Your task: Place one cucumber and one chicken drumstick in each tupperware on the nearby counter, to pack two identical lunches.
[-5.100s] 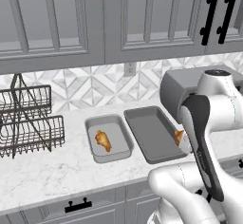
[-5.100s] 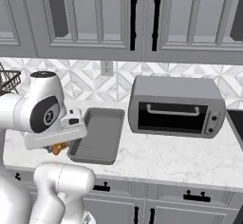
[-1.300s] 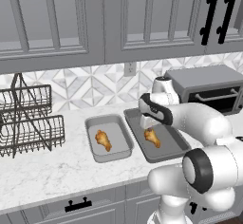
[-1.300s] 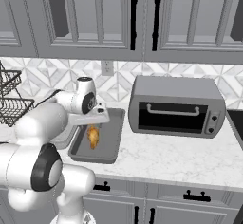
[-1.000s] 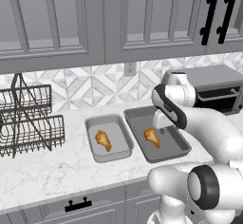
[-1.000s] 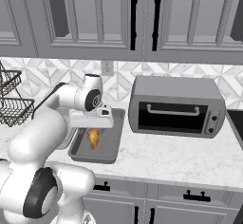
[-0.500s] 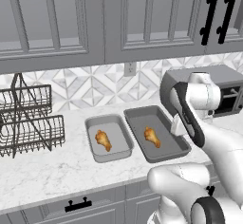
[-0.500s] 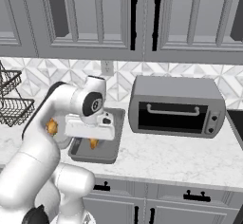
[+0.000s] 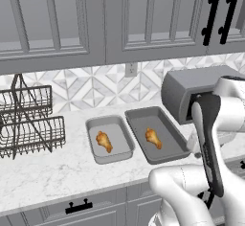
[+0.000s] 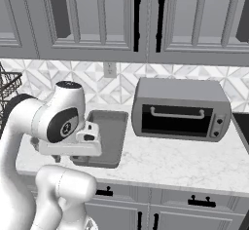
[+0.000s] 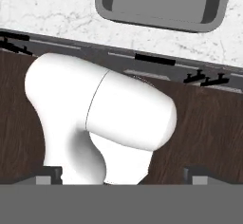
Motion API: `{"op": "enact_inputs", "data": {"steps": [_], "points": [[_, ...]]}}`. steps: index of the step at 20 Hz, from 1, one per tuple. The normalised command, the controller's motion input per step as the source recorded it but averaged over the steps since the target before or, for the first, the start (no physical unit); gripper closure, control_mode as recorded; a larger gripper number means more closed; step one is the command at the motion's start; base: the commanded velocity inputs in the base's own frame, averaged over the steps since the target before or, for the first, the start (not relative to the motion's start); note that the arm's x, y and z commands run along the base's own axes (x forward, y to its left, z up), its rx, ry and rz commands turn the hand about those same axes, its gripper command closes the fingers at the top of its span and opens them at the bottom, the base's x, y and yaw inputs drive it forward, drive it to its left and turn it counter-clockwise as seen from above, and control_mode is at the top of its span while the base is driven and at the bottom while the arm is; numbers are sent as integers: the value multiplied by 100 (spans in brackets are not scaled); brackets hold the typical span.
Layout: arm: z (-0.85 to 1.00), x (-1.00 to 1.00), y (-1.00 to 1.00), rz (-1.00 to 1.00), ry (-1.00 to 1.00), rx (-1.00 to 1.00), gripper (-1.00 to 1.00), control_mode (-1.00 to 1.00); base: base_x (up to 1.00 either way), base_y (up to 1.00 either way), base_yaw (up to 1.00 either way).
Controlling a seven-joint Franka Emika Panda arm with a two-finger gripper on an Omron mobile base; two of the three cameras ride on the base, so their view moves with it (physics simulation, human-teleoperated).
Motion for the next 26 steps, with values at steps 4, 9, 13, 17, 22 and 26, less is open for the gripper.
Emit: {"op": "enact_inputs", "data": {"steps": [4,9,13,17,22,26], "points": [[0,0,0,0,0,0,-100,-100,0,0,0],[0,-10,0,0,0,0,-100,100,-56,0,0],[0,0,0,0,0,0,-100,100,-100,9,25],[0,0,0,0,0,0,-100,100,-28,62,67],[0,0,0,0,0,0,-100,100,0,71,87],[0,0,0,0,0,0,-100,100,0,73,86]]}}
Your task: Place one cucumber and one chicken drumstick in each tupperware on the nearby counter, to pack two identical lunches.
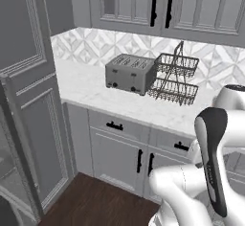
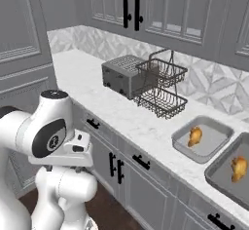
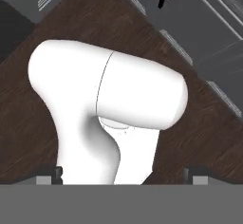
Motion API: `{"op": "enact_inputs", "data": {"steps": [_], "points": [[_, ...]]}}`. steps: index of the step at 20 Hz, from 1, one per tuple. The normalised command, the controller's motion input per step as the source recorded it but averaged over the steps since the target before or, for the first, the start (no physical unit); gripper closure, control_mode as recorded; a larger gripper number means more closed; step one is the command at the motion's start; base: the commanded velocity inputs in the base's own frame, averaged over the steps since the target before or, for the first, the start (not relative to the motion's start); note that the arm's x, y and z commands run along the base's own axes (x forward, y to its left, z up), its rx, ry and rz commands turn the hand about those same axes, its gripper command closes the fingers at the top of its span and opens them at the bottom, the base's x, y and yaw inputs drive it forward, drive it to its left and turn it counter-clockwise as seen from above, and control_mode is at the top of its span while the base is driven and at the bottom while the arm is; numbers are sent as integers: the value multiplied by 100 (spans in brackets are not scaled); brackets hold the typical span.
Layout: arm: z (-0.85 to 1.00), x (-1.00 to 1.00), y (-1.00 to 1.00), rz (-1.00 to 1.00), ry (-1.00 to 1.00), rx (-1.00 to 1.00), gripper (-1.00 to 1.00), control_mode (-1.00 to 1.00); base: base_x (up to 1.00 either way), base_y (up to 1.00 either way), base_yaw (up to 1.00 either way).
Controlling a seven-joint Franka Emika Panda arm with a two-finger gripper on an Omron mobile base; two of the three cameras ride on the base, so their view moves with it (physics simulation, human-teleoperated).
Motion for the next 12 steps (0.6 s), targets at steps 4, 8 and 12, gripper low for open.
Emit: {"op": "enact_inputs", "data": {"steps": [4,8,12], "points": [[0,0,0,0,0,0,-100,100,0,77,84],[0,0,0,0,0,0,-100,100,0,79,83],[0,0,0,0,0,0,-100,100,0,81,83]]}}
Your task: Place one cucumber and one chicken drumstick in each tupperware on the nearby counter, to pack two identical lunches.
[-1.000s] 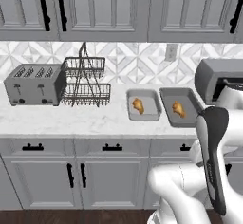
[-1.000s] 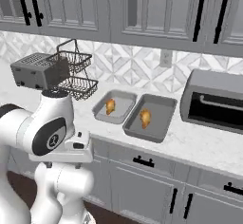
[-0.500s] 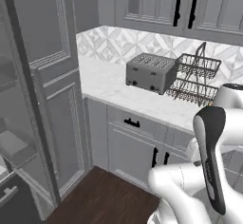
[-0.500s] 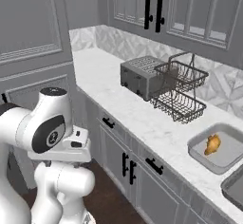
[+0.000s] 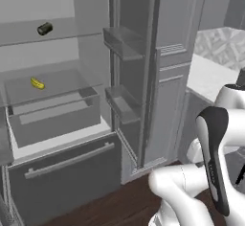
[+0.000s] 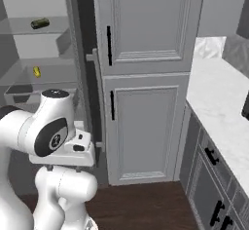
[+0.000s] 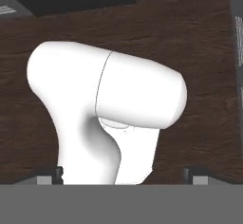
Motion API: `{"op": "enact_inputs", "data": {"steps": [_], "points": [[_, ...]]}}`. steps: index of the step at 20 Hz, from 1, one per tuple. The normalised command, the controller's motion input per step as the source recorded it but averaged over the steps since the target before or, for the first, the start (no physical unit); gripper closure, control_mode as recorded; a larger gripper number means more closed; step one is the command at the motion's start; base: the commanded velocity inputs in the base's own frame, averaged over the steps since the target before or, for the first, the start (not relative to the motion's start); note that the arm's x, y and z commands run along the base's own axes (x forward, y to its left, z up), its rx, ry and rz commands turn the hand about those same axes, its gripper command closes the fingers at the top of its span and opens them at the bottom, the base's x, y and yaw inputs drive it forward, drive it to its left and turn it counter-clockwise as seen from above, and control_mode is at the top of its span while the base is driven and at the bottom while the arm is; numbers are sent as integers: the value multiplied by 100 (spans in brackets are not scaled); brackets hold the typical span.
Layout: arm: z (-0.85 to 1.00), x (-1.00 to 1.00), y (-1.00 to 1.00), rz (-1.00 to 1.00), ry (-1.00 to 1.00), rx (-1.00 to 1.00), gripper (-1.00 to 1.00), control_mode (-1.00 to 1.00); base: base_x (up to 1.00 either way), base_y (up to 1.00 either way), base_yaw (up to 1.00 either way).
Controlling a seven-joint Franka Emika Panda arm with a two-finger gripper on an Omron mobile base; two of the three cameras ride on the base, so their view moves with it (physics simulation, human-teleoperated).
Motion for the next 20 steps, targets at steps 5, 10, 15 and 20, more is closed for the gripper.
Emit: {"op": "enact_inputs", "data": {"steps": [5,10,15,20], "points": [[0,0,0,0,0,0,-100,100,0,88,77],[0,0,0,0,0,0,-100,100,40,62,31],[0,0,0,0,0,0,-100,100,90,33,-10],[0,0,0,0,0,0,-100,100,93,3,1]]}}
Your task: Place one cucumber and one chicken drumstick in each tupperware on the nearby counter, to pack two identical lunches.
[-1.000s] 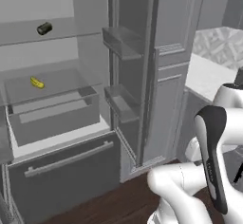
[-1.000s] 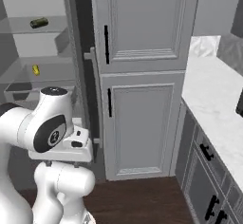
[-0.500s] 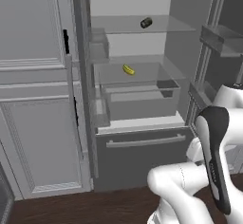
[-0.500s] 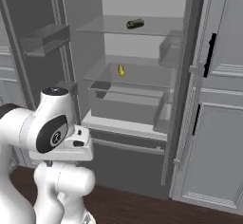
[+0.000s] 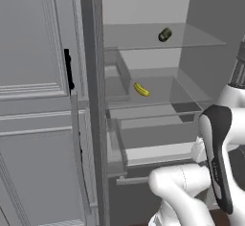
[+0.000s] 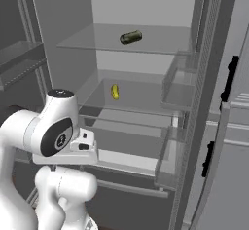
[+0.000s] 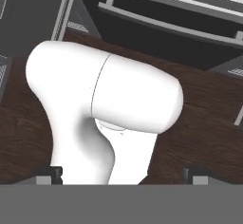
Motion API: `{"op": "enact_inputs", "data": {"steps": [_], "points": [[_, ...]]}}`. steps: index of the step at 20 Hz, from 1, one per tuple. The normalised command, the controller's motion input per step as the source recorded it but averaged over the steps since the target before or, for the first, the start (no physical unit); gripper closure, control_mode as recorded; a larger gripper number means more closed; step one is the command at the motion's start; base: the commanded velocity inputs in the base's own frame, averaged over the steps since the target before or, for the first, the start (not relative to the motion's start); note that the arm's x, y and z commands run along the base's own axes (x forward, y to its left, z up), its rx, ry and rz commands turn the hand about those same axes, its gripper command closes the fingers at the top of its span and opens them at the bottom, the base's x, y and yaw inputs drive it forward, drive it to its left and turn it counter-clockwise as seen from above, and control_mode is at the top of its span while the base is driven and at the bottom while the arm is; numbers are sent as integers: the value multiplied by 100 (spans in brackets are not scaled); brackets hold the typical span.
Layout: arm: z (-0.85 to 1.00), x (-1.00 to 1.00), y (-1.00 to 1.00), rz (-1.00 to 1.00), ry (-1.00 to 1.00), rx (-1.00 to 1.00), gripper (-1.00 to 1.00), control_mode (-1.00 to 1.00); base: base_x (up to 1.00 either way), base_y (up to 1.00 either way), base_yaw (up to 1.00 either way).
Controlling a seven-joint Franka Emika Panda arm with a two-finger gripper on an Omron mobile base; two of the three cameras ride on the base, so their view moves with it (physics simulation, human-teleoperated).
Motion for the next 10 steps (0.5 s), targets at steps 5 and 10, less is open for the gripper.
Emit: {"op": "enact_inputs", "data": {"steps": [5,10], "points": [[0,0,0,0,0,0,-100,100,28,-31,1],[0,0,0,0,0,0,-100,100,54,-1,-9]]}}
